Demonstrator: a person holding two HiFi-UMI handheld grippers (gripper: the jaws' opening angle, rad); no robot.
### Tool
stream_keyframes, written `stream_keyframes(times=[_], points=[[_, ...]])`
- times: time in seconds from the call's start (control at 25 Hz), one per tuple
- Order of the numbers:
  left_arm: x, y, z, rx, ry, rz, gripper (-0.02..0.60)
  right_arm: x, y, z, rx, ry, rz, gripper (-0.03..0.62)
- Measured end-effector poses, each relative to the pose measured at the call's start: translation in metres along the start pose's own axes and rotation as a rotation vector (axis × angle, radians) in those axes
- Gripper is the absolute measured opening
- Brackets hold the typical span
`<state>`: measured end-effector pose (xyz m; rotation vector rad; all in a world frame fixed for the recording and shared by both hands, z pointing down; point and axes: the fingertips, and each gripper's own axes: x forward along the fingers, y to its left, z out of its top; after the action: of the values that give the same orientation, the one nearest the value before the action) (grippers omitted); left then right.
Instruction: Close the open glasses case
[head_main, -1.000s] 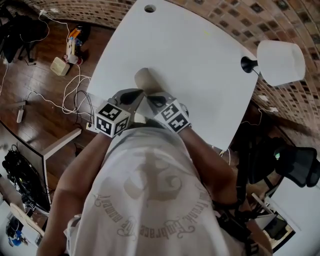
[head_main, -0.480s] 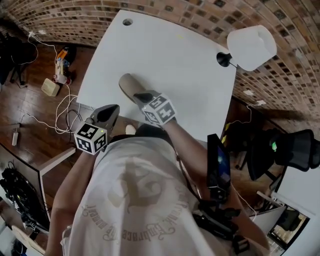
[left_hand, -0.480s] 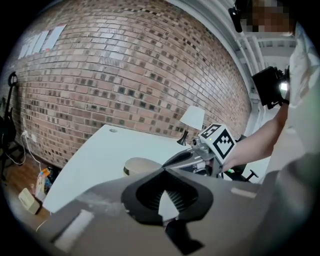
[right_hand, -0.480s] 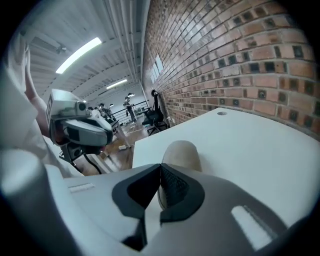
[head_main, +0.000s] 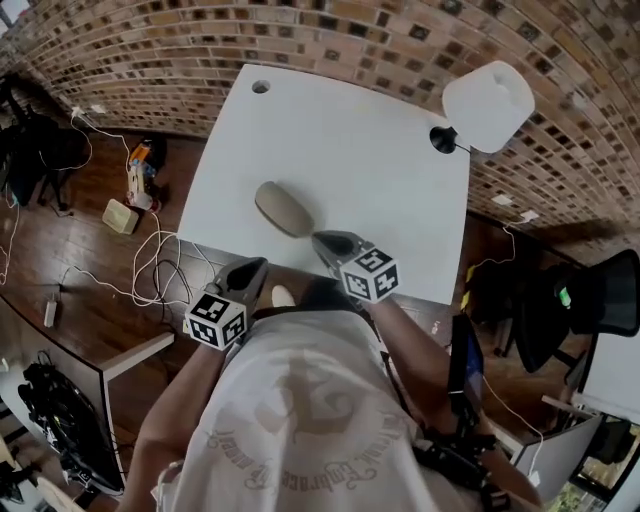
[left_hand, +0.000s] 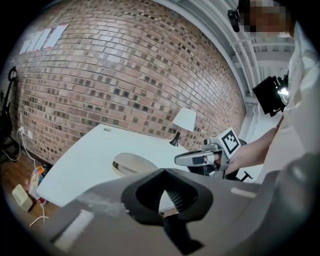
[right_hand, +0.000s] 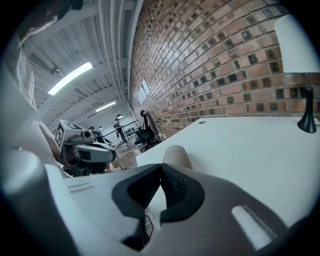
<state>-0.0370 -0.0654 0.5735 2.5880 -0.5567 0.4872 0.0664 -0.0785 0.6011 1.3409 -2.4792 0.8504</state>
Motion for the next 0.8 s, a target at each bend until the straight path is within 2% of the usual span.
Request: stream_keyframes(times=[0.24, 0.44, 0.64, 0.8], points=[[0.007, -0.003, 0.021, 0.026, -0.033, 0.011, 0.005, -0.053, 0.001, -0.008, 0.084, -0.12, 0.005, 0.008], [0.023, -0.028, 0.015, 0.0, -0.028, 0.012, 0.003, -0.082, -0.003, -0.006, 0.075, -0.146, -0.007, 0.008], [0.052, -0.073, 0.013, 0.023, -0.014, -0.017, 0.004, -0.106, -0.01, -0.009, 0.01, -0.094, 0.029, 0.008], [0.059, -0.087, 0.018, 0.03, -0.015, 0.025, 0.004, -0.112, -0.003, -0.014, -0.154, -0.004, 0.09, 0.008]])
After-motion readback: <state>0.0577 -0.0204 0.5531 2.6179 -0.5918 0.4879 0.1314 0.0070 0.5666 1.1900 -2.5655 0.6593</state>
